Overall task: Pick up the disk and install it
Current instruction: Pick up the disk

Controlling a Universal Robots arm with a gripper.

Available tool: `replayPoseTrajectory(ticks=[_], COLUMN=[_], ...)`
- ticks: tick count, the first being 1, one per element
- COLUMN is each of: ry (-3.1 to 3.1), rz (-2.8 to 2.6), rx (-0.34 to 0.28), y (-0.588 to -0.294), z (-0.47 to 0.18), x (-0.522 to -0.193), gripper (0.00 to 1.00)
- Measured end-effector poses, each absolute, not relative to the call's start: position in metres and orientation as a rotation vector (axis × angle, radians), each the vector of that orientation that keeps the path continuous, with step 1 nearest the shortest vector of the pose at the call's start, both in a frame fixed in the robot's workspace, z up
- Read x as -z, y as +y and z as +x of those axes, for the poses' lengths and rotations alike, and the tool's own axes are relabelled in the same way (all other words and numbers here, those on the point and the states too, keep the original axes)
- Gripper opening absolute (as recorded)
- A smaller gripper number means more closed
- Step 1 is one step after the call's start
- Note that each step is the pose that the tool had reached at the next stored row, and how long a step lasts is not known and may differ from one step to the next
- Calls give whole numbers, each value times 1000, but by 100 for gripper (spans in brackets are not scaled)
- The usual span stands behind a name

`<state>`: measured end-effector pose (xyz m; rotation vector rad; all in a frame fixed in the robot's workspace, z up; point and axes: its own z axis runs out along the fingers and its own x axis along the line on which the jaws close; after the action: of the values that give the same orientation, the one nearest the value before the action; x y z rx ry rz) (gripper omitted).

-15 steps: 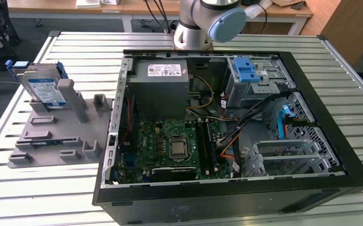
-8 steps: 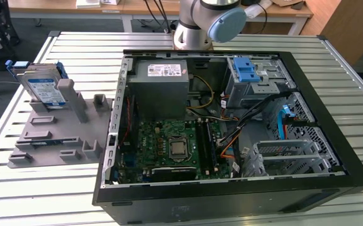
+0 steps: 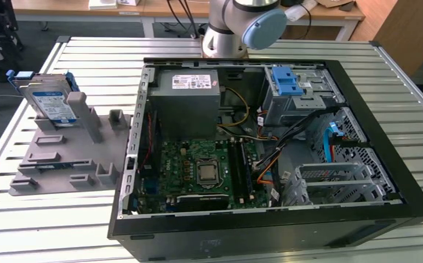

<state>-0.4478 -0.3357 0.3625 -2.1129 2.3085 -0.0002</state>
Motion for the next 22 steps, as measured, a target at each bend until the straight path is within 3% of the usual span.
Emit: replayPoseTrajectory(ticks=[18,20,22], ry=[2309,2309,2309], rz=[-2120,-2120,-2120], rx=[-21,-21,-21], y=[-335,-335,-335], z=[-447,-447,-447], x=[-361,-361,-361], gripper=[37,42,54])
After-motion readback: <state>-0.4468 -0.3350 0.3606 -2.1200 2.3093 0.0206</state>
